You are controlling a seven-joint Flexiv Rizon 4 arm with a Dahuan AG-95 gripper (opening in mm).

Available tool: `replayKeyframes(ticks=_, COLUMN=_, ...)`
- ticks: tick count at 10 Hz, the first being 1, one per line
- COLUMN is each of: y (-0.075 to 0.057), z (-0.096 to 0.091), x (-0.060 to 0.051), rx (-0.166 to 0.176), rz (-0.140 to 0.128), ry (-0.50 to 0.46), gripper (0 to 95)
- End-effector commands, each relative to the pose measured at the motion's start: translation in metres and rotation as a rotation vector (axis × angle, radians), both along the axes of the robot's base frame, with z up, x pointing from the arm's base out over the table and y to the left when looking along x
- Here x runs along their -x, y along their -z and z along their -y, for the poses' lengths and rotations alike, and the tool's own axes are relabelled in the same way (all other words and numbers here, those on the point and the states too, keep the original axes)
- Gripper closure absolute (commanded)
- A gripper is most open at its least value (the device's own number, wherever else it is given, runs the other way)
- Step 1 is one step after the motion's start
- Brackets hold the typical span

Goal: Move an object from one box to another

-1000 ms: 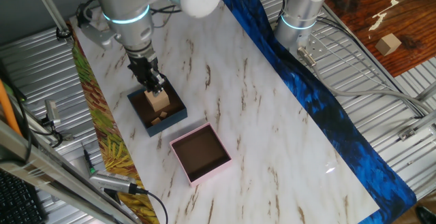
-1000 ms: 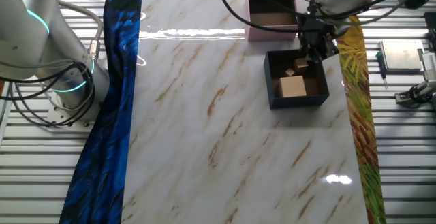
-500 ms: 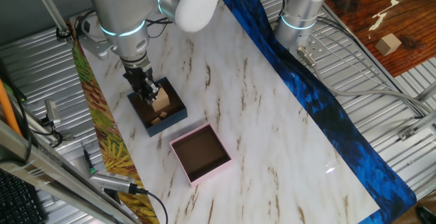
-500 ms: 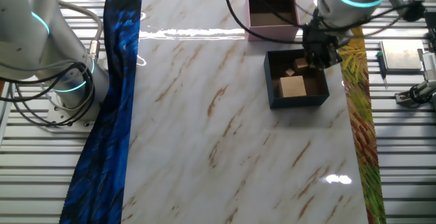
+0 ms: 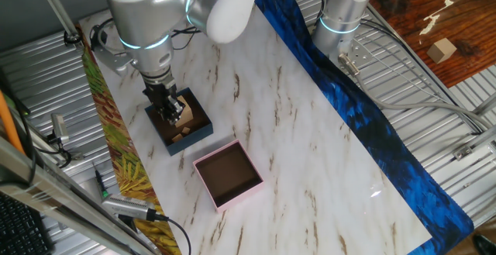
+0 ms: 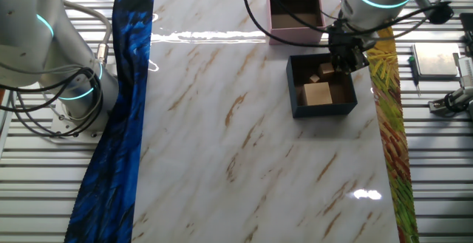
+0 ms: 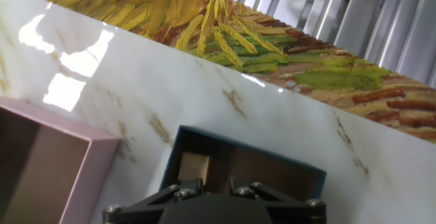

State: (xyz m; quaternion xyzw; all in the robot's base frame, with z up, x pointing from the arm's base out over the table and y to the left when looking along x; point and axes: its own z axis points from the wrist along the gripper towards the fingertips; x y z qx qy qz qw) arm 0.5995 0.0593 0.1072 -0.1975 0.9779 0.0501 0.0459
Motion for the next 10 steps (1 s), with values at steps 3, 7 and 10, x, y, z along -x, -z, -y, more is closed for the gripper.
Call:
replayKeyframes(ticks=3, y=0.012, z=-0.001, x=-0.002, rx=0.003, rz=0.012, ry=0.007, gripper=76.0)
replayKeyframes(ticks=7, y=0.015, z=-0.001, x=-0.003, rx=0.006, rz=0.014, ry=0.009, gripper=76.0)
replayKeyframes(ticks=10, y=0.015, z=-0.001, x=-0.003, rx=0.02, rz=0.006, ry=0.015, gripper=76.0)
